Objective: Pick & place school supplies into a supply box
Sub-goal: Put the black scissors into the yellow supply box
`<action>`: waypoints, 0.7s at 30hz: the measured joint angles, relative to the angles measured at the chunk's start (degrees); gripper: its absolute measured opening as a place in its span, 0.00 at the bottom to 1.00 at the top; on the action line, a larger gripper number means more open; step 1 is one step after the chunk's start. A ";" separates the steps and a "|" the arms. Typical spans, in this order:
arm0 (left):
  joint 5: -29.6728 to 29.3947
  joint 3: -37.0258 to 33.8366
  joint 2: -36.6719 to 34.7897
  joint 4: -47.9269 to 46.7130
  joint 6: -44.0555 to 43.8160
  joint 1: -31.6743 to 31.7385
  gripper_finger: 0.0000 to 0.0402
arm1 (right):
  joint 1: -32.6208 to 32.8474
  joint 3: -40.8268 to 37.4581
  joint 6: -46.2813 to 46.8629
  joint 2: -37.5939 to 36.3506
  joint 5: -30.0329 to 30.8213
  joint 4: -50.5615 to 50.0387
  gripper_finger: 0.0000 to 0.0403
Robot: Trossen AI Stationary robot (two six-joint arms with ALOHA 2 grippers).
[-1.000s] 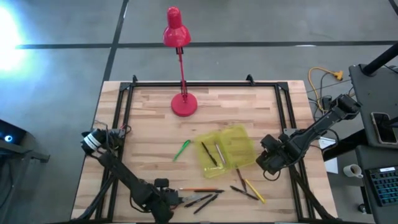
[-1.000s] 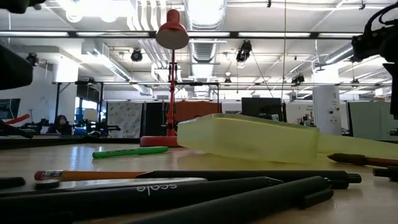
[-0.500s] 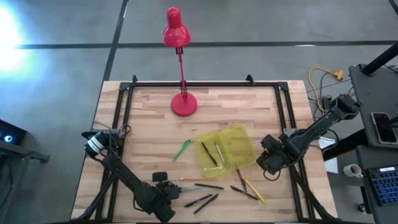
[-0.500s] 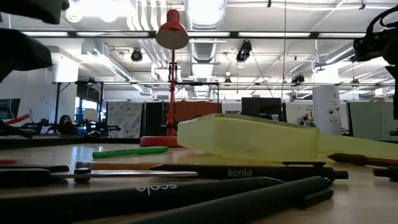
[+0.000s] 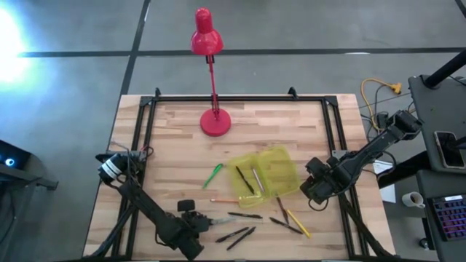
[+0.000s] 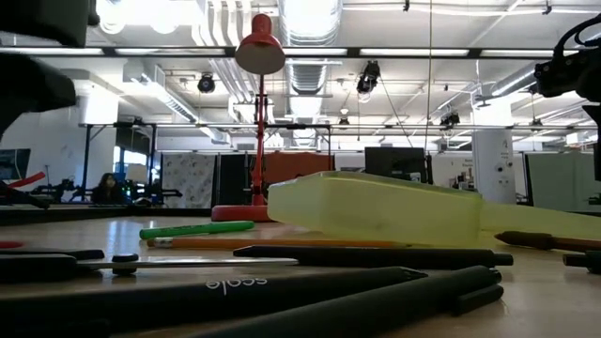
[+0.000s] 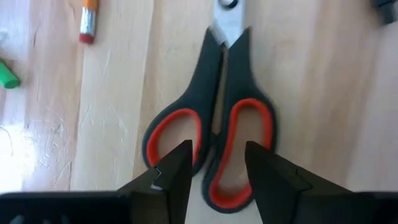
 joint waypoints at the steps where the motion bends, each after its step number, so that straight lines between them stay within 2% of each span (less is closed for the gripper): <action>1: -0.03 -0.82 0.00 0.54 0.01 0.00 0.34 | 0.00 0.00 0.12 0.00 0.00 0.06 0.36; 10: -0.13 -6.42 -0.50 7.95 1.61 0.69 0.33 | 0.00 0.00 0.16 0.00 -0.02 0.15 0.35; 13: 0.57 -6.74 -0.44 8.89 4.20 0.96 0.26 | 0.00 0.00 0.16 0.00 -0.04 0.17 0.35; 17: 1.02 -7.39 -0.38 10.47 9.19 1.11 0.13 | 0.00 0.00 0.13 0.00 -0.03 0.18 0.34; 21: 1.75 -7.41 -0.55 11.45 9.39 1.49 0.12 | 0.00 0.00 0.08 0.00 0.01 0.16 0.35</action>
